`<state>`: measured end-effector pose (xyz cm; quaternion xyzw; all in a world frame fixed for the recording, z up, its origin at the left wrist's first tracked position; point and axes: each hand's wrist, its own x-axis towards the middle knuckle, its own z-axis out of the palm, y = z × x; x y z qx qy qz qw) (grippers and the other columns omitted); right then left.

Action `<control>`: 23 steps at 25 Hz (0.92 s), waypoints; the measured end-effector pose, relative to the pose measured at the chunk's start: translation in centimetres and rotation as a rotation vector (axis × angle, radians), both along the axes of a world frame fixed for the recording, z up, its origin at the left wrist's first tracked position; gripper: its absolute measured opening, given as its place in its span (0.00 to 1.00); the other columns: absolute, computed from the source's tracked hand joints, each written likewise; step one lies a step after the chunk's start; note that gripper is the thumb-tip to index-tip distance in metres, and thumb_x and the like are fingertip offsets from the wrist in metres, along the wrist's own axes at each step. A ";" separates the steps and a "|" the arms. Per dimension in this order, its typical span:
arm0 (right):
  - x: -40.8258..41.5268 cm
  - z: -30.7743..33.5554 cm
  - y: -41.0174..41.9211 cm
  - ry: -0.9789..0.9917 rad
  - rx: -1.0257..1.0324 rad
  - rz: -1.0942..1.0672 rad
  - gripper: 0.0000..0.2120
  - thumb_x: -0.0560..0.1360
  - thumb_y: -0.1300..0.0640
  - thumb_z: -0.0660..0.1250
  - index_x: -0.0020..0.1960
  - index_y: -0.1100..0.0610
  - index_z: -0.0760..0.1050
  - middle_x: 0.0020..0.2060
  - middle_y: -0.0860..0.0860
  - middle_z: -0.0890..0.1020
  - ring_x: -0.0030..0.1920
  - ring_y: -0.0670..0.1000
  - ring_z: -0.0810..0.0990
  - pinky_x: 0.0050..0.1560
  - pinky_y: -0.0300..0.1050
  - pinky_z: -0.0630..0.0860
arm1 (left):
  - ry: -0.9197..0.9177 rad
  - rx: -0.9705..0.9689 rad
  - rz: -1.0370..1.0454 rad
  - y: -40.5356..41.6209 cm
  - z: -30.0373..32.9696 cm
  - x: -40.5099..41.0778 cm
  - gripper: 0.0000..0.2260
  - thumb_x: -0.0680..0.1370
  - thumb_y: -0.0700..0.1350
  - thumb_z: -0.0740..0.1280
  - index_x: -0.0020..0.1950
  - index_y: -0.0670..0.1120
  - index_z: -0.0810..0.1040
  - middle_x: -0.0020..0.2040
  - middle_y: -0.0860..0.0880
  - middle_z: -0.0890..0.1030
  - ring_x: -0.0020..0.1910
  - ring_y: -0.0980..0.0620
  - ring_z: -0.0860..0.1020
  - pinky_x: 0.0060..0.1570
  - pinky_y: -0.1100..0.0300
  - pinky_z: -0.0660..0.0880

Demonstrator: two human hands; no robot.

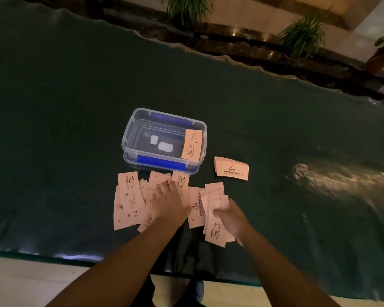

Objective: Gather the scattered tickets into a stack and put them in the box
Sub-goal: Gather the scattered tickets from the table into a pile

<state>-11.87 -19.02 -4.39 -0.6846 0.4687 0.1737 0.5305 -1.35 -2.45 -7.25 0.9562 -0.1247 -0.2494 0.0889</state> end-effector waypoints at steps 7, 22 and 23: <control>-0.1 0.6 -0.2 -0.004 -0.005 0.007 0.21 0.78 0.61 0.69 0.68 0.47 0.71 0.61 0.50 0.81 0.60 0.55 0.82 0.54 0.53 0.76 | 0.035 -0.026 0.001 0.5 0.4 0.3 0.45 0.69 0.56 0.78 0.77 0.48 0.56 0.76 0.41 0.66 0.74 0.40 0.67 0.72 0.45 0.69; -2.3 0.0 -0.6 0.016 -0.033 -0.001 0.17 0.78 0.62 0.68 0.65 0.55 0.74 0.55 0.55 0.84 0.52 0.54 0.83 0.44 0.49 0.76 | 0.297 -0.179 0.331 -4.5 1.0 -4.1 0.30 0.75 0.48 0.74 0.73 0.44 0.65 0.67 0.41 0.75 0.63 0.45 0.76 0.62 0.49 0.79; -2.4 -0.1 -0.6 0.020 -0.030 0.005 0.16 0.78 0.62 0.69 0.64 0.55 0.74 0.54 0.54 0.84 0.51 0.53 0.83 0.42 0.48 0.75 | 0.305 -0.220 0.330 -4.6 1.0 -4.0 0.26 0.76 0.47 0.73 0.71 0.45 0.68 0.66 0.42 0.75 0.61 0.45 0.77 0.61 0.49 0.79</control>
